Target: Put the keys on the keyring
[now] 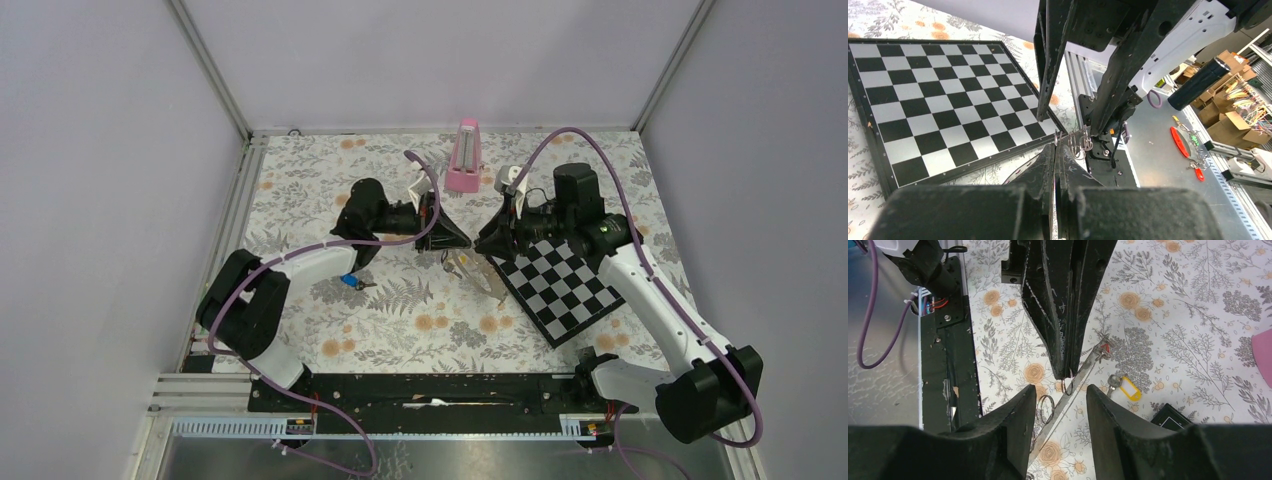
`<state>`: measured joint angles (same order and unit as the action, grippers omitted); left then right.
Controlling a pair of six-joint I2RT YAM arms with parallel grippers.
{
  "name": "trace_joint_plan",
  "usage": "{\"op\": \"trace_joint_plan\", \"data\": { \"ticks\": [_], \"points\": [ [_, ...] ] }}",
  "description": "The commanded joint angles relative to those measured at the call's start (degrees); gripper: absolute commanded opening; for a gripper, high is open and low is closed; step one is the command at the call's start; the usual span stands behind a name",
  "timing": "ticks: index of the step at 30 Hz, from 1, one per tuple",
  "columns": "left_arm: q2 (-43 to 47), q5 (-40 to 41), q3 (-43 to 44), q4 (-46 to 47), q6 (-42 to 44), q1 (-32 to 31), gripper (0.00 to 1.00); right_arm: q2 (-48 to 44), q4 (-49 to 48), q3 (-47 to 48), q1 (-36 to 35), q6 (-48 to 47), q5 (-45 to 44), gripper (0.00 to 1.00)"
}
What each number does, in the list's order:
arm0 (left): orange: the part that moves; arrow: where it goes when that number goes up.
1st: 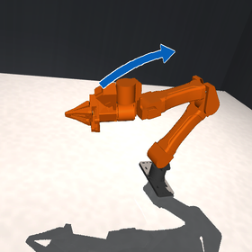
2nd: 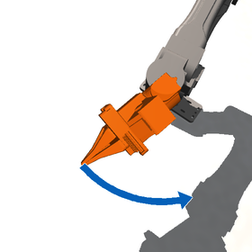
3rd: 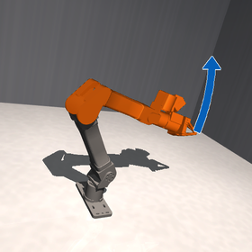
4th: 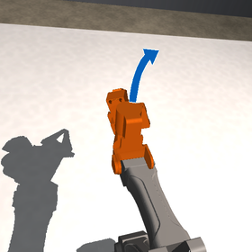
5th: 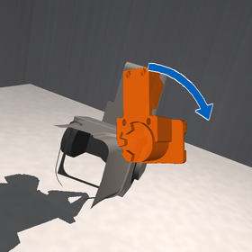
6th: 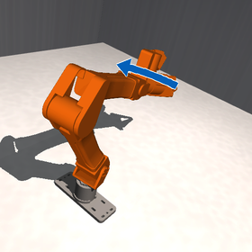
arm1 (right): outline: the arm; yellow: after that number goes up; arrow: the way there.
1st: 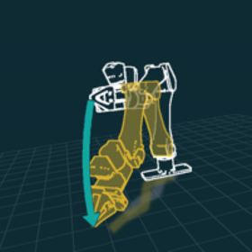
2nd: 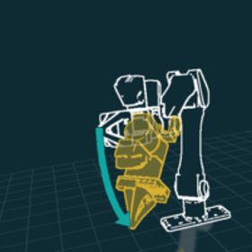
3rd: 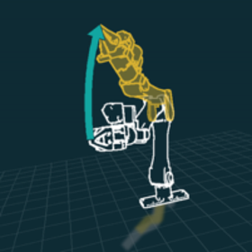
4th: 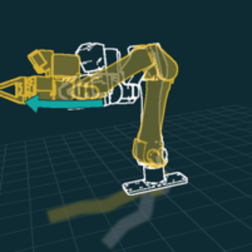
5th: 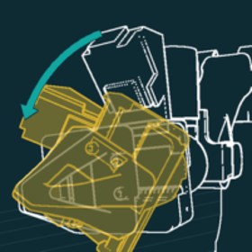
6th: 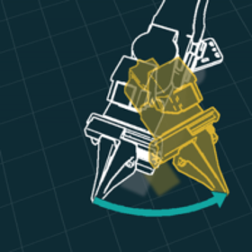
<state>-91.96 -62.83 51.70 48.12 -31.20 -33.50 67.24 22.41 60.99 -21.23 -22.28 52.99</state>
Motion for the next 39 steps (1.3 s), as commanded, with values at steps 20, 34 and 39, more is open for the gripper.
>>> {"op": "trace_joint_plan", "data": {
  "ticks": [20,34,39],
  "points": [
    [5.2,5.2,9.4,-27.1,18.8,0.1,0.0,-0.3,0.7,-6.1,0.6,-5.0,-6.4,0.51],
    [5.1,6.1,9.4,-27.0,18.5,0.1,0.0,0.9,-0.4,-6.6,0.7,-4.7,-6.0,0.19],
    [5.2,7.8,10.0,-31.5,22.8,-0.1,0.0,0.7,-0.8,-5.7,0.7,-4.0,-6.6,0.0]
  ]
}}
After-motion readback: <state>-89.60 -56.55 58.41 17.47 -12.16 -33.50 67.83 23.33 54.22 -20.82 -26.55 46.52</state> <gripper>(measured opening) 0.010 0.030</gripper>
